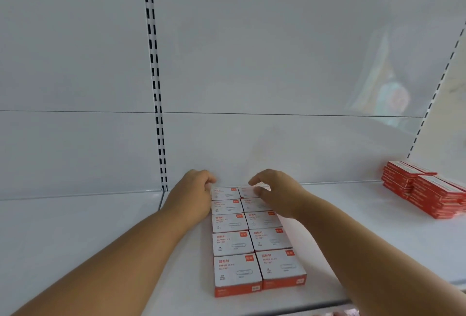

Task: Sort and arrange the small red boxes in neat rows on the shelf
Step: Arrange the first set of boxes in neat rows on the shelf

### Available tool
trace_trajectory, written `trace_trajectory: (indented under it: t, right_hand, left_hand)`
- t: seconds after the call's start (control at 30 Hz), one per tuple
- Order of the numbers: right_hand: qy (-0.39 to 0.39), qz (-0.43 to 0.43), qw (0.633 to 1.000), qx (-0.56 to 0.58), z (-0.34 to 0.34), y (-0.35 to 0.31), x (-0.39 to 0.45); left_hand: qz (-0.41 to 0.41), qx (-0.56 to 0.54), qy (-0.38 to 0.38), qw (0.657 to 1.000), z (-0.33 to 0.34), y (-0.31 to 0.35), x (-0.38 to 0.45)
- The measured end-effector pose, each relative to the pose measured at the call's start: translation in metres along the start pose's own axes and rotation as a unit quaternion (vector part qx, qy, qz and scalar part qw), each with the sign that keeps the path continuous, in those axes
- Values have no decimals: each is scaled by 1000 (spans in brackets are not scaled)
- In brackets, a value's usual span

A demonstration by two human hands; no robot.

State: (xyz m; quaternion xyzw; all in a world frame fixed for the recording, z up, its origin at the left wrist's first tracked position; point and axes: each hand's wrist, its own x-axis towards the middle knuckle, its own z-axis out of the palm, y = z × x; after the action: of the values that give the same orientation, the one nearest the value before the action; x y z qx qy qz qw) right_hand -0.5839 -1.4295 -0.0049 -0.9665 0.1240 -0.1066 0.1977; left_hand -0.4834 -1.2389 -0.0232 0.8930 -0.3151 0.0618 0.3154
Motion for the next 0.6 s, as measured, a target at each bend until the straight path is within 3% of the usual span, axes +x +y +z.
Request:
trace_trajectory:
  t: [0.23, 0.37, 0.47, 0.6]
  right_hand:
    - [82, -20, 996, -1, -2, -11, -67]
    - [72, -21, 997, -17, -4, -8, -110]
    - [21, -56, 998, -19, -2, -5, -133]
    - [-2, -96, 995, -11, 5, -2, -138]
  left_hand:
    - [132, 57, -98, 985, -32, 35, -66]
    - [180, 94, -170, 964, -33, 31, -111]
    - [203, 123, -146, 960, -24, 25, -125]
    - [205, 83, -95, 971, -12, 23, -130]
